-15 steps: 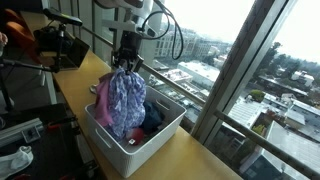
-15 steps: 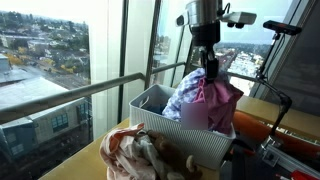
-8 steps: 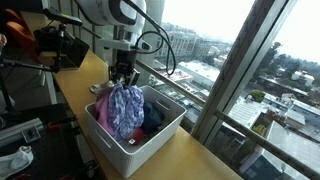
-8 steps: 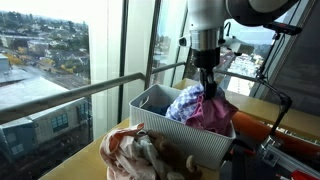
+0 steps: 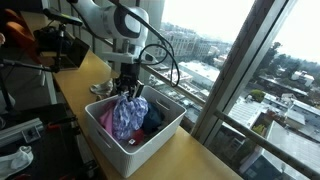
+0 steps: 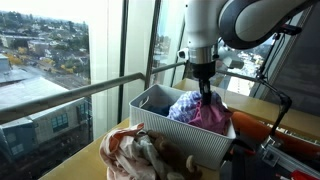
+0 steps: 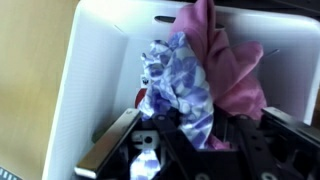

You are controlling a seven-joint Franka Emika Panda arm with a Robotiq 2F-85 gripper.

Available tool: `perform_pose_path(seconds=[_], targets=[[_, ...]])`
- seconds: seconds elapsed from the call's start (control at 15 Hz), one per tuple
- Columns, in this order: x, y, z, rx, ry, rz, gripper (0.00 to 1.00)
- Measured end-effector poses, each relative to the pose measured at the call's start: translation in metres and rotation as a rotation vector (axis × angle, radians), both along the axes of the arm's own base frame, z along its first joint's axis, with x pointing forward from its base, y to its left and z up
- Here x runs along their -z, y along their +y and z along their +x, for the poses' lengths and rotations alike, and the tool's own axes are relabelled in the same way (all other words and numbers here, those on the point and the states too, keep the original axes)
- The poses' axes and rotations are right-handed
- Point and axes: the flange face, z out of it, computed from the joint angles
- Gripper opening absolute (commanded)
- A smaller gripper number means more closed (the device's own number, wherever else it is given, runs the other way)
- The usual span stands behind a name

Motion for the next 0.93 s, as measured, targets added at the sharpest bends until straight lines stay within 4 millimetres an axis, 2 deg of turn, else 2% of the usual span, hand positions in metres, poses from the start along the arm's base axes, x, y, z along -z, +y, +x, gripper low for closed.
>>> perform_pose_path(seconds=[0.13,0.27,0.4,0.53,0.73,0.93], targets=[[0.029,0.000,0.002,0.016,0.022,-0.016,0.55],[0.055,0.001,0.003,0.030,0.049,-0.031,0.69],[0.067,0.004,0.008,0.039,0.057,-0.037,0.84],[0.065,0.007,0.015,0.040,0.044,-0.038,0.98],[0.046,0.012,0.029,0.036,-0.001,-0.033,1.00],[0.017,0.019,0.040,0.036,-0.061,-0.014,1.00]])
